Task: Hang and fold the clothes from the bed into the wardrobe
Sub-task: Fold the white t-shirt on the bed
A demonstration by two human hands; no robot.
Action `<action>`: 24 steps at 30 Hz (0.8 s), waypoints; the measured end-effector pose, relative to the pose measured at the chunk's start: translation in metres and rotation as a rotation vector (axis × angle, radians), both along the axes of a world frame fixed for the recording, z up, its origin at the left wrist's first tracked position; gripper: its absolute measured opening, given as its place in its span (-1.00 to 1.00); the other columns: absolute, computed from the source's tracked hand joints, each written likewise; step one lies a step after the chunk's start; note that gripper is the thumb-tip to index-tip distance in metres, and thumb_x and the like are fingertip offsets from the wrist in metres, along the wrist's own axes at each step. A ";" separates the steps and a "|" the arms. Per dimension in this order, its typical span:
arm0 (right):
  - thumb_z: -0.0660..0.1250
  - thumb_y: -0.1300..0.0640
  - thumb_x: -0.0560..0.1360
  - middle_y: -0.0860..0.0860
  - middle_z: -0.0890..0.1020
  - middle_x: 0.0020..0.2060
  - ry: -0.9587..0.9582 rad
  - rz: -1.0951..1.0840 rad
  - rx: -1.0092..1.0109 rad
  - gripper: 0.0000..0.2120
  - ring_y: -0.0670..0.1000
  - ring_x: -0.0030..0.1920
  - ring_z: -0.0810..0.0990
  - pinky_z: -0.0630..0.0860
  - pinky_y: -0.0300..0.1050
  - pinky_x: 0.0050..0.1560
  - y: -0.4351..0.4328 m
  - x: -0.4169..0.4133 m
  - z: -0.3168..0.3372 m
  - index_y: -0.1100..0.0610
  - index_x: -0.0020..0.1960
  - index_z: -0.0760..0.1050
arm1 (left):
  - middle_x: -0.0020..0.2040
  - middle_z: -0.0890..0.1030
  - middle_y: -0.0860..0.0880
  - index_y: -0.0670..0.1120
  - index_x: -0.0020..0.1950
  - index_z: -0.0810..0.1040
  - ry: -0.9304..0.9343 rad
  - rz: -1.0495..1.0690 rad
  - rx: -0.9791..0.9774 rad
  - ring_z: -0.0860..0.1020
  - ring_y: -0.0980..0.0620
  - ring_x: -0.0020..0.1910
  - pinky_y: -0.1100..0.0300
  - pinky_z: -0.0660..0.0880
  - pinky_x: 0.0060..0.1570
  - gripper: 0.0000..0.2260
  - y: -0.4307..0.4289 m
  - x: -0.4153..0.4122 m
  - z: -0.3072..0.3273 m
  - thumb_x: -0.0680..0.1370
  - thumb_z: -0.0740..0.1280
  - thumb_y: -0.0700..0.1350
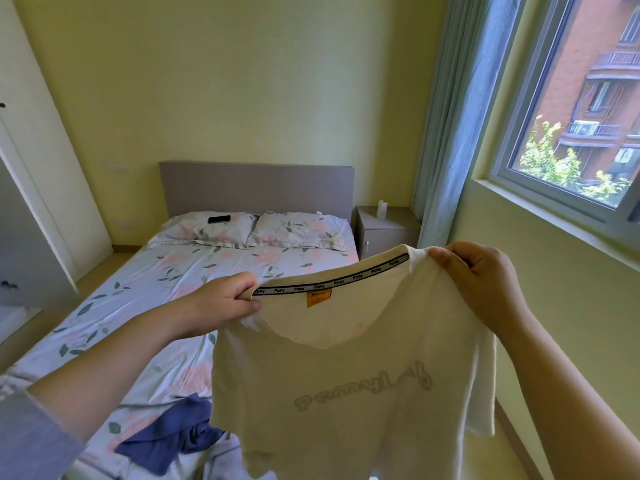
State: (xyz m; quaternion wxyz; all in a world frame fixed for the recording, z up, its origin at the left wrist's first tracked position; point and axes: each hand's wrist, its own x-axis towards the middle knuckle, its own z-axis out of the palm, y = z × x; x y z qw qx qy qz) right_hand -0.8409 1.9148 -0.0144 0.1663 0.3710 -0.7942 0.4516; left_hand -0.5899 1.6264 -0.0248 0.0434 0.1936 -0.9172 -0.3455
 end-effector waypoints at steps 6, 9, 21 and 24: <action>0.32 -0.03 0.57 -0.11 0.37 -0.46 -0.246 0.092 -0.142 -0.64 -0.16 -0.44 0.28 0.21 -0.37 -0.45 0.013 -0.014 -0.008 0.19 -0.29 0.51 | -0.33 0.34 0.06 -0.04 -0.25 0.37 0.138 -0.006 0.058 0.31 0.11 -0.35 0.19 0.23 -0.29 -0.70 0.019 -0.006 -0.016 0.52 0.34 0.12; 0.26 -0.02 0.61 0.22 0.53 -0.29 -0.396 0.067 -0.181 -0.71 -0.05 -0.26 0.43 0.36 -0.18 -0.26 0.017 -0.012 -0.017 0.14 -0.14 0.61 | -0.37 0.30 0.04 0.01 -0.32 0.37 0.234 0.034 0.125 0.29 0.09 -0.38 0.24 0.24 -0.32 -0.70 0.032 -0.009 -0.026 0.50 0.33 0.14; 0.21 0.05 0.64 -0.04 0.32 -0.50 0.061 -0.117 -0.090 -0.64 -0.03 -0.43 0.27 0.21 -0.16 -0.41 0.073 0.072 -0.017 0.14 -0.31 0.35 | -0.27 0.55 0.00 -0.10 -0.20 0.60 0.789 0.369 -0.113 0.48 0.19 -0.31 0.42 0.37 -0.31 -0.90 0.087 0.037 -0.025 0.50 0.43 -0.14; 0.20 -0.02 0.63 -0.03 0.35 -0.49 0.057 -0.133 -0.120 -0.64 -0.03 -0.42 0.28 0.23 -0.14 -0.40 0.091 0.107 -0.019 0.07 -0.32 0.35 | -0.32 0.52 0.00 -0.10 -0.18 0.55 0.817 0.237 -0.205 0.51 0.09 -0.34 0.35 0.38 -0.38 -0.83 0.102 0.080 -0.026 0.56 0.35 -0.04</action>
